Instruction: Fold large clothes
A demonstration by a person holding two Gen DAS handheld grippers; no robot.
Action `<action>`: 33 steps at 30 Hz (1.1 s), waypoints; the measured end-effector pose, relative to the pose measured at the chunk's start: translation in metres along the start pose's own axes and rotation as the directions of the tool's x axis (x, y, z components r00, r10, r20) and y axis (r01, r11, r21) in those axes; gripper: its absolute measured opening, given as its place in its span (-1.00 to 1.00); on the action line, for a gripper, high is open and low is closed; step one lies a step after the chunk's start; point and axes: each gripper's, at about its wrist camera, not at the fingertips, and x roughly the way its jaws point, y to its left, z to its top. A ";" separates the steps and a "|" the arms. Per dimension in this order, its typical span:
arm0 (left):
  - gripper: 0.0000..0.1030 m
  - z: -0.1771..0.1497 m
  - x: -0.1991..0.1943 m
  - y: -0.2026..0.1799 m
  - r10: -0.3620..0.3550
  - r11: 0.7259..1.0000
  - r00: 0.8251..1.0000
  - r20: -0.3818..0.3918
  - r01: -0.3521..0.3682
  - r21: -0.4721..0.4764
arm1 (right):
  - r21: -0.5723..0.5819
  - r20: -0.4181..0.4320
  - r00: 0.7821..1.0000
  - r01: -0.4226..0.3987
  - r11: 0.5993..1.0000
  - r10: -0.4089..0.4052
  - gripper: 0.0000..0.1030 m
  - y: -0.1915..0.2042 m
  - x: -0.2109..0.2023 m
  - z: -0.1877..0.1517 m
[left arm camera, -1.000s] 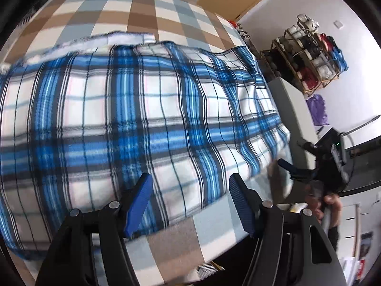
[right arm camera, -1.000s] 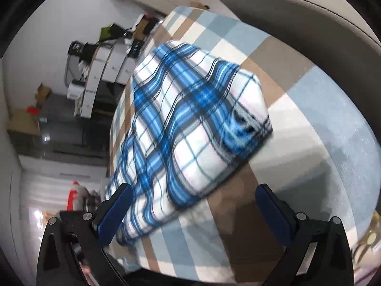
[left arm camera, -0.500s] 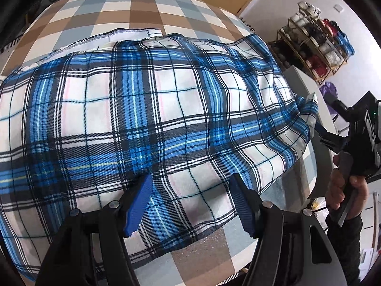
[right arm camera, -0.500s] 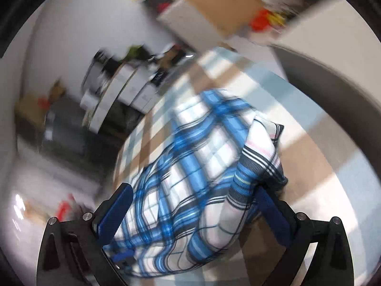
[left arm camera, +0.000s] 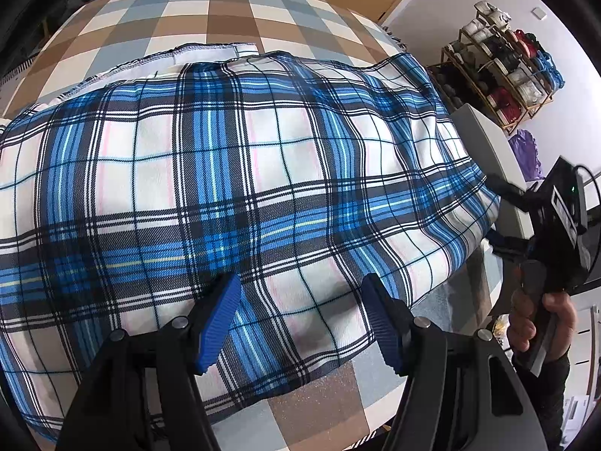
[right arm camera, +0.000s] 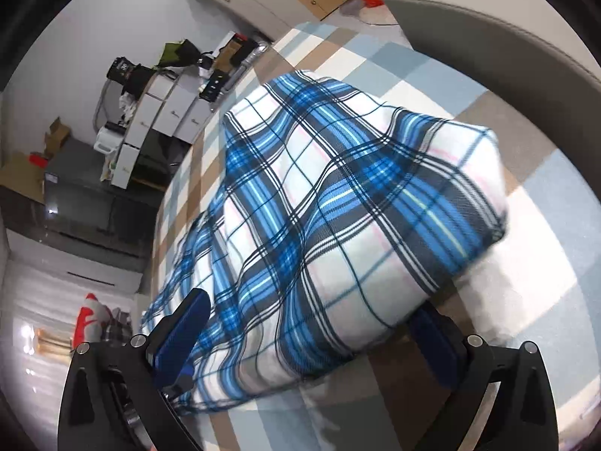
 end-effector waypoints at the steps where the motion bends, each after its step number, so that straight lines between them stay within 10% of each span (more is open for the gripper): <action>1: 0.20 0.000 0.000 0.000 0.002 1.000 1.000 0.001 -0.002 0.000 | -0.016 0.010 1.000 0.014 1.000 -0.014 1.00 0.004 0.003 0.003; 7: 0.20 0.000 0.004 -0.008 0.046 0.999 0.999 0.013 -0.046 0.026 | -0.037 0.057 0.997 0.050 0.998 -0.048 0.99 0.014 0.016 0.017; 9: 0.20 -0.001 0.006 -0.014 0.084 0.995 0.996 0.021 -0.085 0.054 | -0.072 0.080 0.993 0.090 0.993 -0.085 0.62 0.018 0.018 0.015; 11: 0.21 -0.003 0.009 -0.020 0.118 0.989 0.993 0.030 -0.120 0.083 | -0.092 0.069 0.994 0.094 0.991 -0.088 -0.42 0.018 0.022 0.015; 14: 0.21 -0.004 0.012 -0.026 0.158 0.980 0.986 0.043 -0.162 0.113 | -0.086 0.085 0.994 0.073 0.994 -0.065 -0.78 0.011 0.021 0.015; 33: 0.29 -0.008 0.026 -0.046 0.244 0.951 0.964 0.109 -0.260 0.168 | -0.245 0.203 0.976 0.129 0.961 -0.079 -0.89 0.033 -0.002 0.004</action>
